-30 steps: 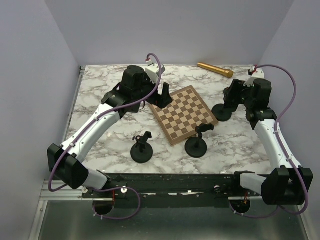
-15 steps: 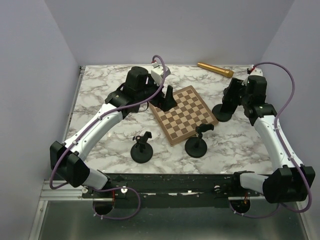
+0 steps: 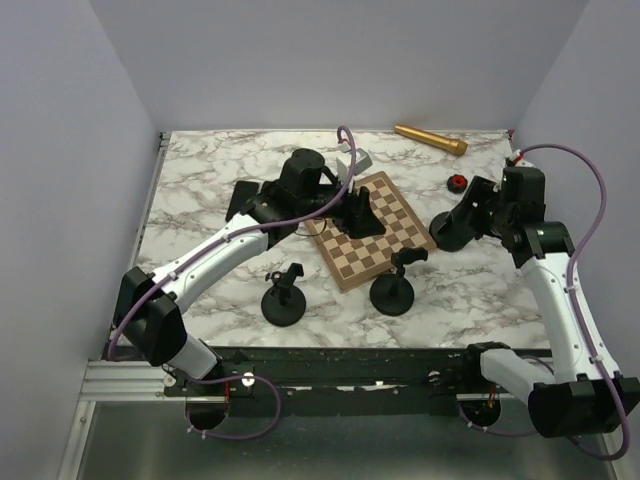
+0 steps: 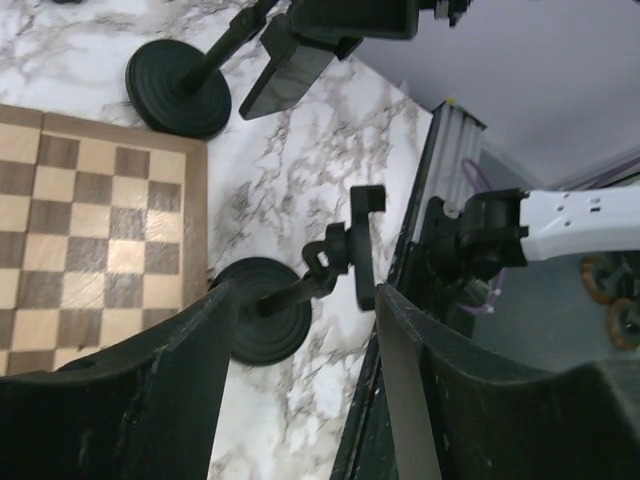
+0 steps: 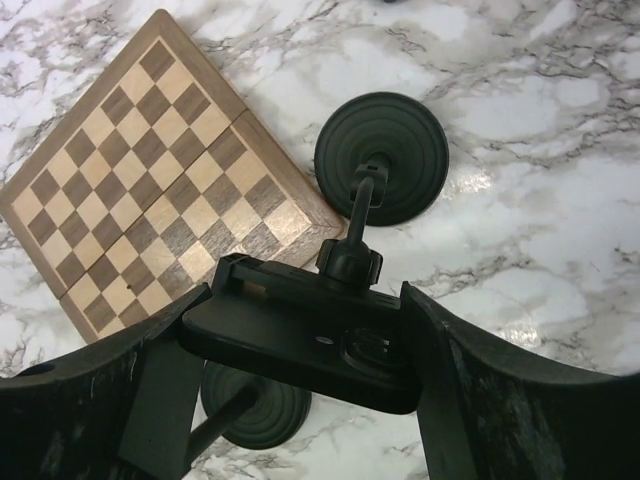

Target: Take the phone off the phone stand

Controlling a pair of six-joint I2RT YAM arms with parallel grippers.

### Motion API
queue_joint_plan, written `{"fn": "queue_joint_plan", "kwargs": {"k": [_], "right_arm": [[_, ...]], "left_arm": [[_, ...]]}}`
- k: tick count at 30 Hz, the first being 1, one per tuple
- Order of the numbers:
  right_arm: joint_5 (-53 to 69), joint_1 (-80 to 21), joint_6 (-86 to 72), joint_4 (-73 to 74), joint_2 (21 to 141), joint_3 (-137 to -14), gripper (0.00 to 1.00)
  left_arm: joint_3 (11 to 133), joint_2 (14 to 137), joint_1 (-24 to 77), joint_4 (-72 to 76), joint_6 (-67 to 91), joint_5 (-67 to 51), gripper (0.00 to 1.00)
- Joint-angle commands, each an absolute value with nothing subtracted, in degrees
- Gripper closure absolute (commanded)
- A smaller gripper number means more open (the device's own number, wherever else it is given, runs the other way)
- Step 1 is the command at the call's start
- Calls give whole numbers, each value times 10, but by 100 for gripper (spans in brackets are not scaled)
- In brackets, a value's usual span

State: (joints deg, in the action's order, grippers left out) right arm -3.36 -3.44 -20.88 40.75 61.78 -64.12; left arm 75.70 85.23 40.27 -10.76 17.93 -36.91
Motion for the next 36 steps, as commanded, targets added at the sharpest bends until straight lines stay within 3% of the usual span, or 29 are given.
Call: {"fn": "queue_joint_plan", "kwargs": {"k": [1, 6, 10, 14, 24, 31, 36], "right_arm": [[-100, -40, -240, 426, 560, -656, 99], [-149, -40, -228, 473, 570, -700, 99], [-73, -40, -218, 496, 572, -687, 99], [23, -40, -204, 463, 551, -642, 99], [70, -40, -188, 413, 533, -614, 99], [86, -40, -167, 484, 562, -668, 99], [84, -40, -157, 530, 558, -700, 99]], "left_arm": [[759, 878, 415, -3, 289, -381, 38], [786, 892, 432, 16, 316, -372, 38], [800, 912, 447, 20, 305, -380, 38], [801, 944, 460, 60, 296, -396, 45], [893, 1090, 480, 93, 225, -463, 52], [921, 1149, 482, 132, 180, -519, 38], [891, 1147, 492, 222, 204, -553, 39]]}}
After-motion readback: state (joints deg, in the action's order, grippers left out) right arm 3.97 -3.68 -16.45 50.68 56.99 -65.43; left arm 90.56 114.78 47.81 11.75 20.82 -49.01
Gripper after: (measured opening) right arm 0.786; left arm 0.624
